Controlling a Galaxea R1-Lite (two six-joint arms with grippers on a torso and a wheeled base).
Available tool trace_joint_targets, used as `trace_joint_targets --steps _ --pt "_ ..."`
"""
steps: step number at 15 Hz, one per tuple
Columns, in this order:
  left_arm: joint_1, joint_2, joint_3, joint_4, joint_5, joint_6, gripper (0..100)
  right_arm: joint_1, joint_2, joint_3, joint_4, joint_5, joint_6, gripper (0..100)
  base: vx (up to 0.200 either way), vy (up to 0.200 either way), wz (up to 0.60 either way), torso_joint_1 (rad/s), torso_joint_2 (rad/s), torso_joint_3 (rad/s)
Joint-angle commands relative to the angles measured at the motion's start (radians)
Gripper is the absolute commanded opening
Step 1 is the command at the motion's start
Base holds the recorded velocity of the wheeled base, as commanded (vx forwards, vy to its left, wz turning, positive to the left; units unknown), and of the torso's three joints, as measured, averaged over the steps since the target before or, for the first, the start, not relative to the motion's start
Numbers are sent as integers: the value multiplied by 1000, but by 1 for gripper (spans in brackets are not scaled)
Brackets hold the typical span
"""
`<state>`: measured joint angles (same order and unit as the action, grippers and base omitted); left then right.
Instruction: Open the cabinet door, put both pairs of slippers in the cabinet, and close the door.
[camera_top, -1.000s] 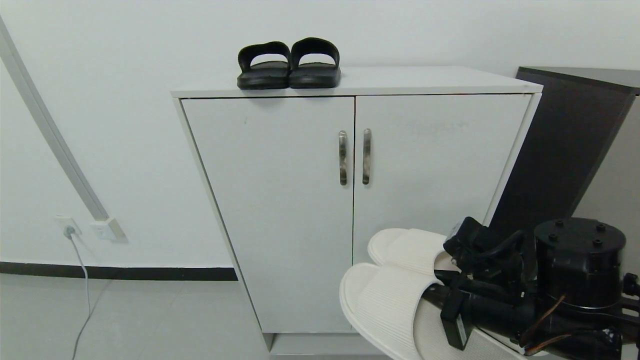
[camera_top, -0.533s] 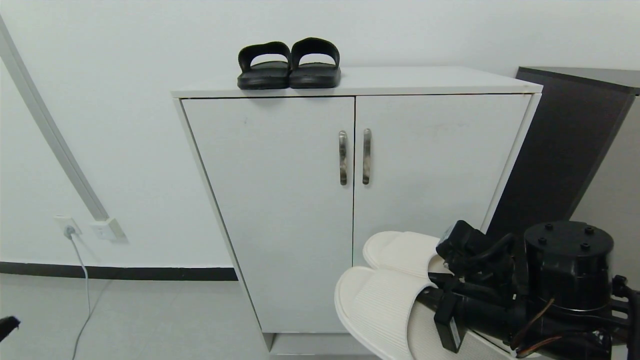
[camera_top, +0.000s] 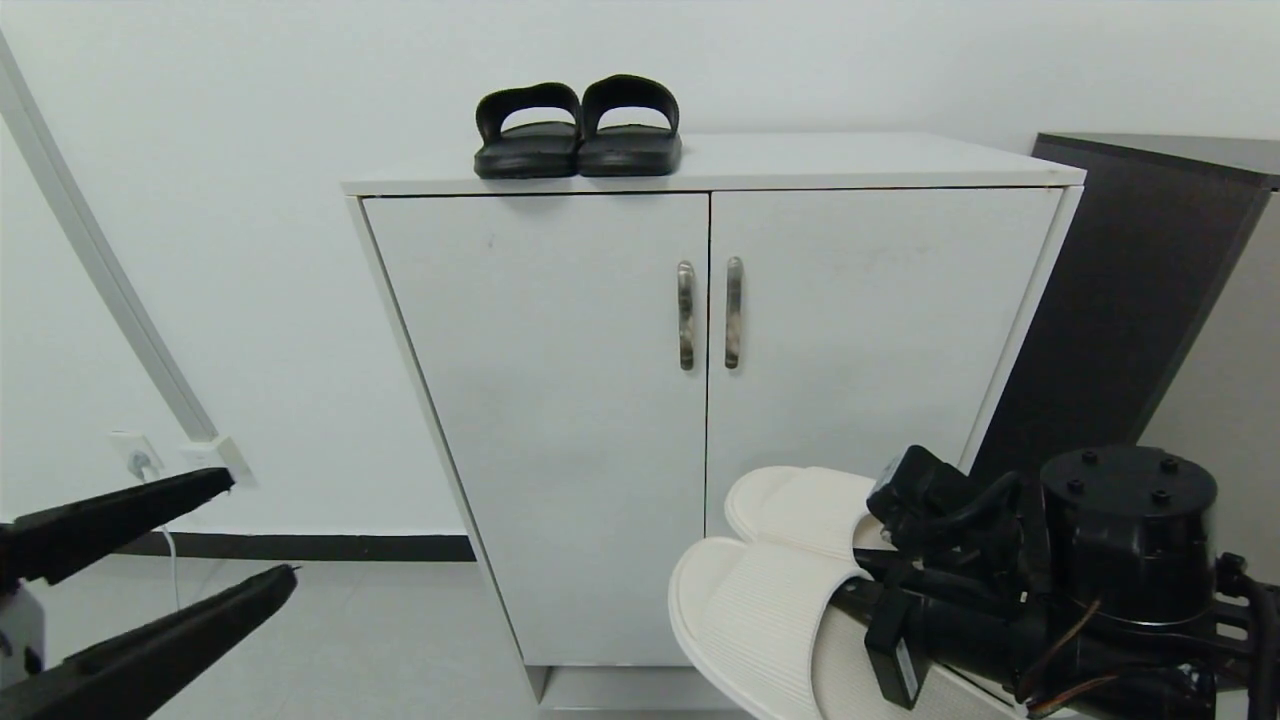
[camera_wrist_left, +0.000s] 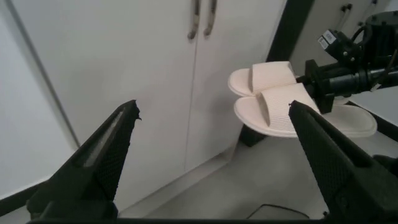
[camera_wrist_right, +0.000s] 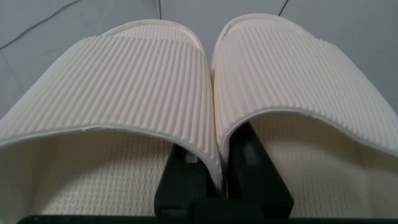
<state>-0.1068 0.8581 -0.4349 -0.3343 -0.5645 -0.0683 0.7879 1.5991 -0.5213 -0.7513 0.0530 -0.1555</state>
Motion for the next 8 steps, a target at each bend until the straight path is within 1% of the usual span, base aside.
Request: trace_joint_targets --steps 1,2,3,4,5,6,8 --pt "-105 159 -42 -49 23 -2 100 1 5 0 0 -1 1 0 0 0 0 0 0 0" --pt "-152 206 -68 -77 57 -16 100 1 8 0 0 -1 1 0 0 0 0 0 0 0" --pt "-183 242 -90 -98 90 -41 100 1 8 0 -2 -2 1 0 0 0 0 0 0 0" --pt "-238 305 -130 -163 150 -88 100 1 4 0 -2 -4 1 0 0 0 0 0 0 0" --pt "-272 337 -154 -204 167 -113 100 1 -4 3 -2 -5 1 0 0 0 0 0 0 0" --pt "-303 368 -182 -218 169 -119 100 -1 -5 3 -2 -5 -1 0 0 0 0 0 0 0" --pt "-367 434 -255 -220 170 -119 100 8 -11 9 -2 -7 -6 0 0 0 0 0 0 0"
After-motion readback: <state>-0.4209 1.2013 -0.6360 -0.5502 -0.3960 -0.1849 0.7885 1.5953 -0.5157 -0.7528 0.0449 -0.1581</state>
